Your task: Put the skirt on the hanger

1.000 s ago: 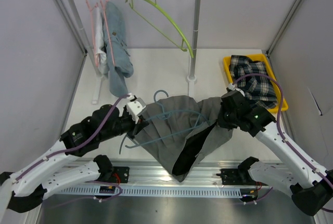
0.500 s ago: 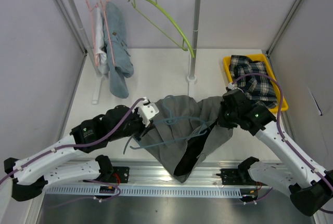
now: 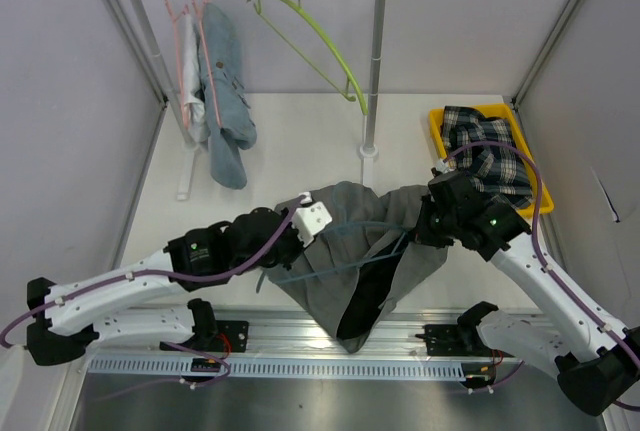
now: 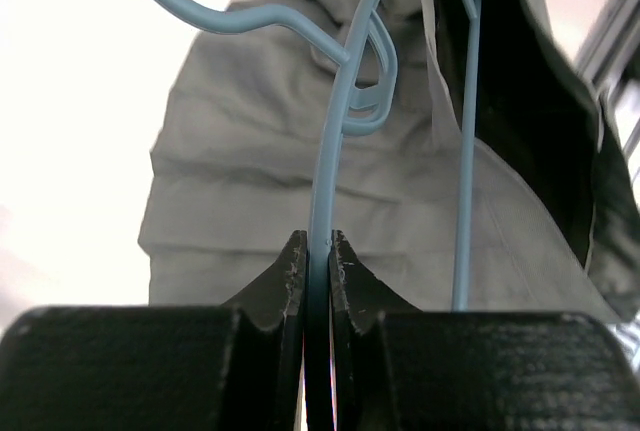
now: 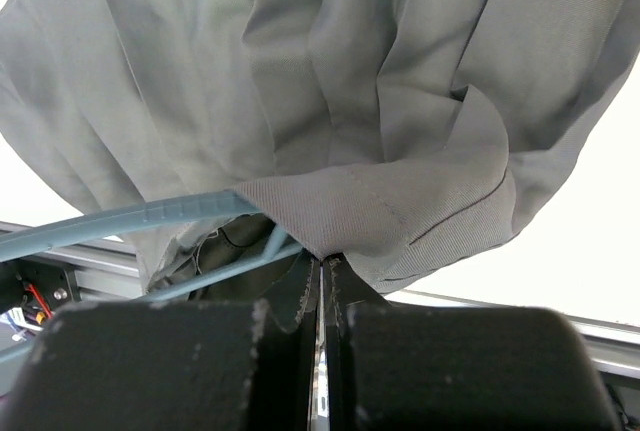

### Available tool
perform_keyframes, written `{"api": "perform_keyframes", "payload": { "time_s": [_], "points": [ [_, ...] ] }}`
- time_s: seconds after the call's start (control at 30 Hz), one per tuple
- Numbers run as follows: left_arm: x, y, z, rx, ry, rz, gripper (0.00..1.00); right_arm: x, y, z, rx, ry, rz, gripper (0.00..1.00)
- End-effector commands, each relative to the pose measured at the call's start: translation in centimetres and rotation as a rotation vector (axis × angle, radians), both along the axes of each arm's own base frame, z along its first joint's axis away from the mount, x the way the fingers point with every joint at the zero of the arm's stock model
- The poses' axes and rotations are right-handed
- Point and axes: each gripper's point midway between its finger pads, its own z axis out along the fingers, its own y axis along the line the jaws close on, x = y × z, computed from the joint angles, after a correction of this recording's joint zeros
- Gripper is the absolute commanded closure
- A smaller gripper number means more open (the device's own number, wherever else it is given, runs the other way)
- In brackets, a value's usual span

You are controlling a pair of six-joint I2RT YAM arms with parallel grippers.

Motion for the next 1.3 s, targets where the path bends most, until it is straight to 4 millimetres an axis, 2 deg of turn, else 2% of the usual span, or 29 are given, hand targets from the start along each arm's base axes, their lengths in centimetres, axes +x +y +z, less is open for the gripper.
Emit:
{"api": "perform_keyframes", "payload": {
  "time_s": [0.0, 0.13, 0.33, 0.67, 0.87, 0.9, 1.0, 1.03, 1.13, 1.27],
  "points": [
    [1.2, -2.5, 3.6, -0.129, -0.075, 0.012, 1.00, 0.6, 0.6, 1.3, 0.042, -0.052, 0.016, 1.00],
    [0.4, -4.4, 3.0, -0.133, -0.066, -0.037, 1.00, 0.4, 0.5, 1.4, 0.051, -0.056, 0.012, 1.00],
    [-0.6, -5.9, 1.1, -0.081, -0.050, -0.073, 1.00, 0.0, 1.0, 2.0, 0.092, -0.061, 0.023, 1.00],
    [-0.2, -7.6, 1.9, -0.195, -0.057, -0.046, 1.00, -0.8, 1.6, 1.2, 0.101, -0.049, 0.033, 1.00],
    [-0.2, -8.4, 0.5, -0.222, -0.028, -0.029, 1.00, -1.3, 1.6, 0.4, 0.087, -0.044, 0.050, 0.99],
    [-0.1, -8.4, 0.2, -0.226, -0.027, -0.021, 1.00, -1.2, 1.6, 0.5, 0.082, -0.052, 0.048, 0.96],
    [0.0, -8.6, -0.3, -0.247, -0.017, -0.006, 1.00, -1.2, 1.4, 1.0, 0.064, -0.091, 0.045, 0.78],
    [0.0, -8.7, -0.5, -0.252, -0.013, -0.003, 1.00, -1.2, 1.4, 1.5, 0.070, -0.110, 0.046, 0.67],
    [0.0, -8.9, -1.5, -0.241, -0.005, -0.004, 1.00, -1.6, 1.7, 2.2, 0.062, -0.143, 0.073, 0.53],
    [0.0, -9.3, -1.8, -0.235, -0.001, -0.008, 1.00, -1.9, 3.0, 4.3, 0.094, -0.224, 0.128, 0.47]
  ]
}}
